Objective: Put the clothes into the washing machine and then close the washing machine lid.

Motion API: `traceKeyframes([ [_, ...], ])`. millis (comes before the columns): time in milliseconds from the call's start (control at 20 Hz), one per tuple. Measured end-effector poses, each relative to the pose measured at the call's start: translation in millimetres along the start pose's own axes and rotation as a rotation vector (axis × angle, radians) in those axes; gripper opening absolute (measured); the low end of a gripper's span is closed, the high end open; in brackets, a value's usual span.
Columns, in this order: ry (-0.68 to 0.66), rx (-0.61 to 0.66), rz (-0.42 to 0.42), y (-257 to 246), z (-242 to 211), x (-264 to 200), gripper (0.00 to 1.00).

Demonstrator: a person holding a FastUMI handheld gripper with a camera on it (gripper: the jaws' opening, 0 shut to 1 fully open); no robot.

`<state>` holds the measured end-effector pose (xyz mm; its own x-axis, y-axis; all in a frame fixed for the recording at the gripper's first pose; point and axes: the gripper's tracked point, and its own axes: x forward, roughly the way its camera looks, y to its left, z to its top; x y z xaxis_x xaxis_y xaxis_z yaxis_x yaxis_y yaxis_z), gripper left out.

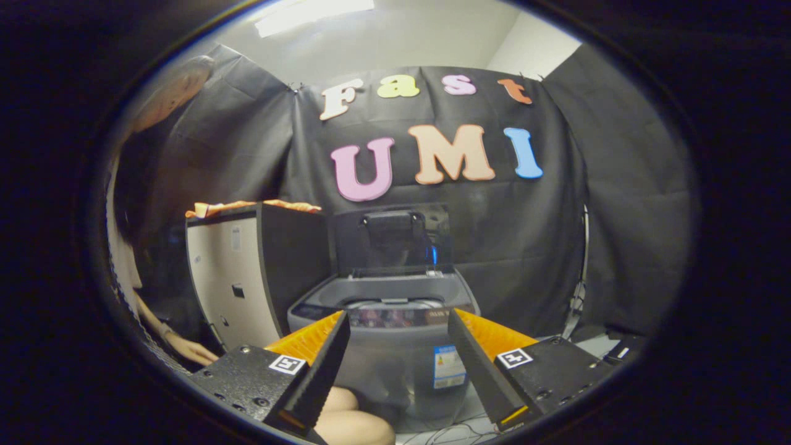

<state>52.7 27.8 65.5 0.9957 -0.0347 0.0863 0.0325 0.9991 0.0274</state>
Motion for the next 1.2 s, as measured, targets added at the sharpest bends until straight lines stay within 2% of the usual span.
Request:
traceKeyframes([
  [450,-0.041,-0.042,0.155,111.4,161.0,100.8,0.97],
  [650,-0.019,-0.013,0.184,158.6,210.0,143.2,0.97],
  [900,0.020,0.054,0.259,223.8,249.4,199.1,0.97],
  [1050,0.073,0.037,0.297,261.2,251.4,233.3,0.97],
  [1200,0.179,0.025,0.318,297.3,230.2,263.9,0.97],
])
